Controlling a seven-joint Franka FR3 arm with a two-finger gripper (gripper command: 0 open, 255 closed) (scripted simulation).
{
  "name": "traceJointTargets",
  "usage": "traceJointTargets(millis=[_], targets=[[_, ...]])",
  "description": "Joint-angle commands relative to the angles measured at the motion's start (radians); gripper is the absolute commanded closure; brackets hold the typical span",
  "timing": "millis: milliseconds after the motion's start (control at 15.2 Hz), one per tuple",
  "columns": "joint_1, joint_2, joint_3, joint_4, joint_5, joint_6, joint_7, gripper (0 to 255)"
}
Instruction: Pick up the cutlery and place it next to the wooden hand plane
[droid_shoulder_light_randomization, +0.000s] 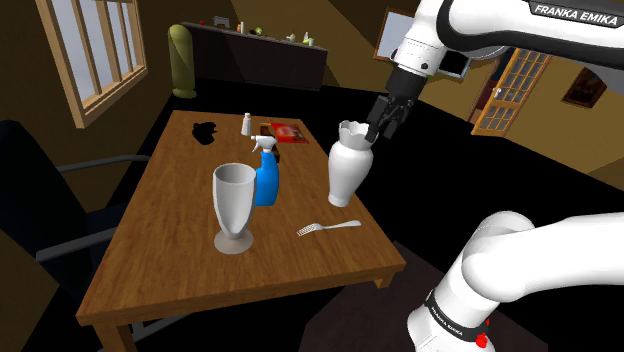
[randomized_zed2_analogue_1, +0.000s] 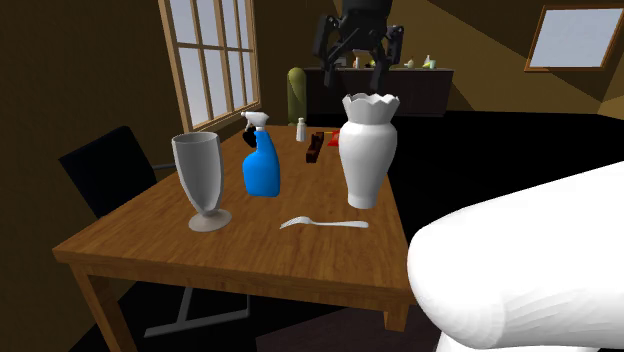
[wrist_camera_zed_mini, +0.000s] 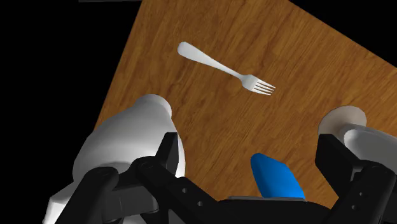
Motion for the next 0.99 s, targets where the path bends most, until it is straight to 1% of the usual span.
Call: traceJointTargets(millis=[0,462,924], targets=[[0.000,0.000,0.000,0.000,0.000,0.000,0.000,0],[0.076,0.024,0.018,-0.214,-0.023,0.249,-0.162,0],[0.146,0.128,0.032,-0.382,-0.052,0.533,-0.317,0]])
